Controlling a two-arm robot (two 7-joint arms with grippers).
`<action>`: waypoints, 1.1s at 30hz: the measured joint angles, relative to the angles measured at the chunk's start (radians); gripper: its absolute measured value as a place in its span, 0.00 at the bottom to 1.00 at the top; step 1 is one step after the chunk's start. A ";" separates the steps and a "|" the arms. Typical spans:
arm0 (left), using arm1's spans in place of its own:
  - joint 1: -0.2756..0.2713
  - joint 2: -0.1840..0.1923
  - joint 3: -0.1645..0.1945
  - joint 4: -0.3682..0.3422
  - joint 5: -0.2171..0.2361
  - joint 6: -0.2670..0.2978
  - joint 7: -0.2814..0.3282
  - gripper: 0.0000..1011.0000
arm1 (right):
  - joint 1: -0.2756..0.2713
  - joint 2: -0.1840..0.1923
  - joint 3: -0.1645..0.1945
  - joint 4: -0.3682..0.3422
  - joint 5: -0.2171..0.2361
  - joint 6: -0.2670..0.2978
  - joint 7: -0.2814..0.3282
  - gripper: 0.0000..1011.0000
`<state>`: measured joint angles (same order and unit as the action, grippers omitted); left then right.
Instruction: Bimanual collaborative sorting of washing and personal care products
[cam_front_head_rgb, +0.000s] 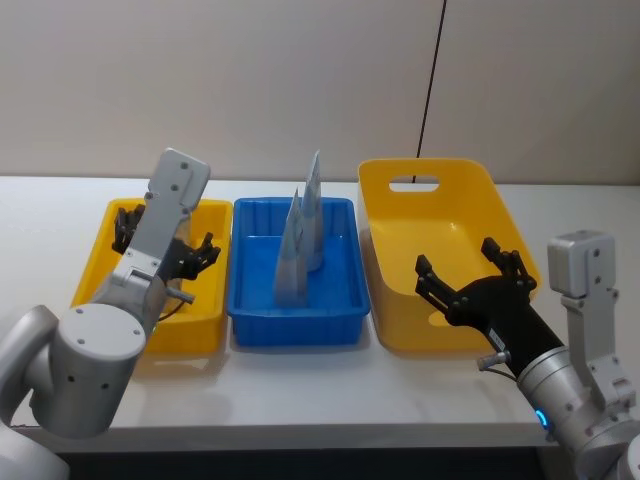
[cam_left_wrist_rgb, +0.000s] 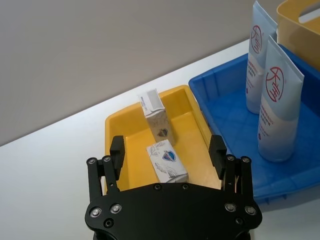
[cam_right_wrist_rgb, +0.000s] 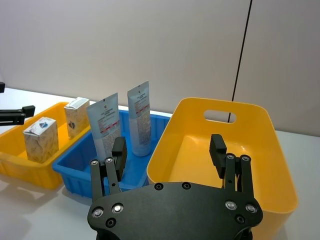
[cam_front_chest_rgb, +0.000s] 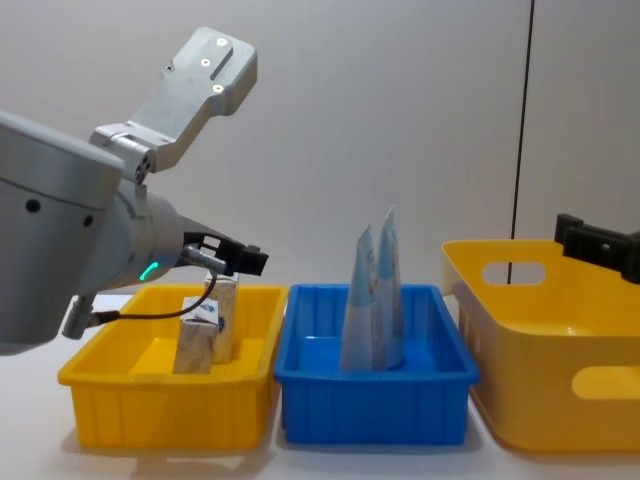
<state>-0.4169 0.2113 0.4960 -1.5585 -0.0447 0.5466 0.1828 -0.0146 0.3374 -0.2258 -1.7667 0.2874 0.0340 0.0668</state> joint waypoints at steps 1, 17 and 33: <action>0.001 0.000 0.001 -0.003 0.001 0.006 0.000 0.99 | 0.000 0.000 0.000 0.000 0.000 0.000 0.000 0.99; 0.035 -0.032 -0.017 -0.020 -0.006 0.059 0.001 0.99 | 0.000 0.000 0.000 0.000 0.000 0.000 0.000 0.99; 0.062 -0.071 -0.050 -0.001 -0.023 0.031 0.017 0.99 | 0.000 0.000 0.000 0.000 0.000 0.000 0.000 0.99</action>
<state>-0.3550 0.1408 0.4455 -1.5597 -0.0674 0.5774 0.1996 -0.0146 0.3374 -0.2259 -1.7668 0.2874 0.0340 0.0667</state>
